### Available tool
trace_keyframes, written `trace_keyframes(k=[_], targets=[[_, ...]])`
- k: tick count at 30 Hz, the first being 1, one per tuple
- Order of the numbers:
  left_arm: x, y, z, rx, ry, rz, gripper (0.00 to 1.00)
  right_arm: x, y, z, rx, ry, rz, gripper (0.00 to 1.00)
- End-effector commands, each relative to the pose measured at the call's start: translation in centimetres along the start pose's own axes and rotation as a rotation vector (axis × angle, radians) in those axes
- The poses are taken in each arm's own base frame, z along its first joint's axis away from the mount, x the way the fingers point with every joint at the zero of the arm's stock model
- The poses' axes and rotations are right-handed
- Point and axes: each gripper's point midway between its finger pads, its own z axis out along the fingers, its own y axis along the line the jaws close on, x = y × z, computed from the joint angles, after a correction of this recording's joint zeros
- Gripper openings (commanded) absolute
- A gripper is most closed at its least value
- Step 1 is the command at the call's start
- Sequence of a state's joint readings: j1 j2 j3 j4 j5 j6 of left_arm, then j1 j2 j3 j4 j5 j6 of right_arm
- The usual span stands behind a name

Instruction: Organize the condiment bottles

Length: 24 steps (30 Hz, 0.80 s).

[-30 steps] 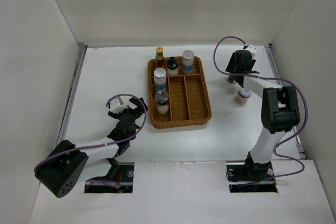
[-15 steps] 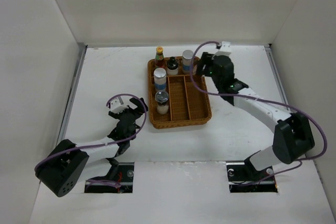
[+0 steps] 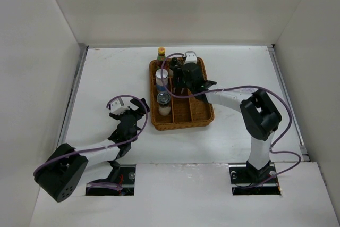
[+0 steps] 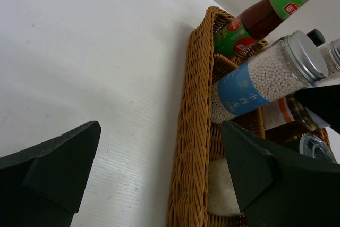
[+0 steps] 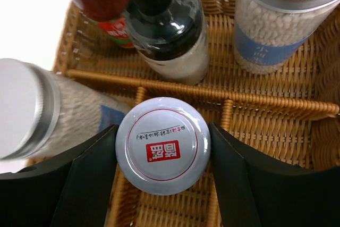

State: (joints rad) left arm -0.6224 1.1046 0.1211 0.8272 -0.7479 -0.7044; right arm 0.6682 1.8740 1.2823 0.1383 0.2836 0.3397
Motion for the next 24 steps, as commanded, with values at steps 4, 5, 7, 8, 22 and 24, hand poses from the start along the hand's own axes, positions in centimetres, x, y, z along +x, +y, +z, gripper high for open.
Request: trace_keyframes(k=[4,5,7,8,22,24], targets=[[-1.5,-1.6,0.2,0.035,-0.042,-0.061,1.00,-5.2,1.1,0.5,0.019,-0.177,0.029,0.62],[-1.3,-1.6,0.2,0.036,-0.037,-0.058,1.00,-5.0,1.0,0.6,0.022,-0.174,0.028,0.67],[-1.4,-1.9,0.2,0.045,-0.037,-0.063,1.00,-5.1,1.0,0.3,0.023,-0.175,0.028,0.74],[-1.5,-1.9,0.2,0.046,-0.039,-0.065,1.00,-5.3,0.9,-0.1,0.022,-0.178,0.030,0.78],[-1.7,-2.5,-0.3,0.071,-0.042,-0.082,1.00,-8.7,-17.2,-13.6,0.475,-0.340,0.197,0.98],[-1.5,-2.5,-0.3,0.072,-0.036,-0.078,1.00,-6.4,-22.6,-16.6,0.667,-0.322,0.224,1.00]])
